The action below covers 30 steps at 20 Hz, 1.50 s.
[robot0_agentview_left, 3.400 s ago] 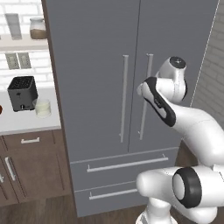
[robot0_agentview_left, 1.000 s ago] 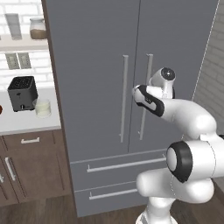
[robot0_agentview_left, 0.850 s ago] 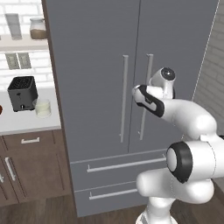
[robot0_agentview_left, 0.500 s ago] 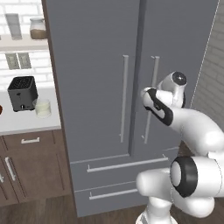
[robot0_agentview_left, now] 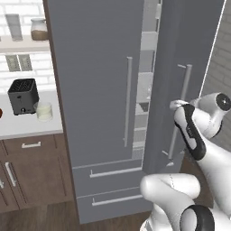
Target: Grab a lemon wedge from the fridge and one ice cube from the ice bowl, and put them in the glass of lemonade.
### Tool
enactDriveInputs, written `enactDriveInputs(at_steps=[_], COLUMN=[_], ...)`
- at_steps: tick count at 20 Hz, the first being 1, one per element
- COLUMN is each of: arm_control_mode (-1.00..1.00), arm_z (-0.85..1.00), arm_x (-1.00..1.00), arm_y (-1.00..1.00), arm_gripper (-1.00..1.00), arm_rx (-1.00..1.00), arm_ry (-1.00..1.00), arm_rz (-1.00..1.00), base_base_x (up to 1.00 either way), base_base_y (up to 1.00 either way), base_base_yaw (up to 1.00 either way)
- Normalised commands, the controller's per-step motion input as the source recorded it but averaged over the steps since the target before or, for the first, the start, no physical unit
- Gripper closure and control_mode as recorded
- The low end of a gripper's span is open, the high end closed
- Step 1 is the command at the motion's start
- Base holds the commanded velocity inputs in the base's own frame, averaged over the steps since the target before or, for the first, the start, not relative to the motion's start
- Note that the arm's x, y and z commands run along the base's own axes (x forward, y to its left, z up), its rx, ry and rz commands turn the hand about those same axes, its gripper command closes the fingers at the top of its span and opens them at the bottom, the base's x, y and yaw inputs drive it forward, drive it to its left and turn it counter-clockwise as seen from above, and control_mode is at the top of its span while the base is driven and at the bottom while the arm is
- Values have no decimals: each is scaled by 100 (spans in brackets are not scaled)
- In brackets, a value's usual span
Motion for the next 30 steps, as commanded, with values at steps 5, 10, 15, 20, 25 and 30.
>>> enactDriveInputs(at_steps=[5, 10, 15, 20, 25, 30], arm_control_mode=[-100, -100, -100, -100, -100, -100], arm_z=[25, 23, 9, 73, 99, 93], arm_x=[-87, -62, -28, -72, -95, -71], arm_y=[-100, -100, -73, -10, 36, 78], arm_gripper=[100, 100, -100, -100, -100, -100], arm_rx=[22, 19, 8, 0, -3, -21], arm_ry=[0, 0, -1, -17, -24, -1], arm_rz=[-10, -13, -22, -4, 2, 13], base_base_x=[0, 0, 0, 0, 0, 0], base_base_y=[0, 0, 0, 0, 0, 0], base_base_yaw=[0, 0, 0, 0, 0, 0])
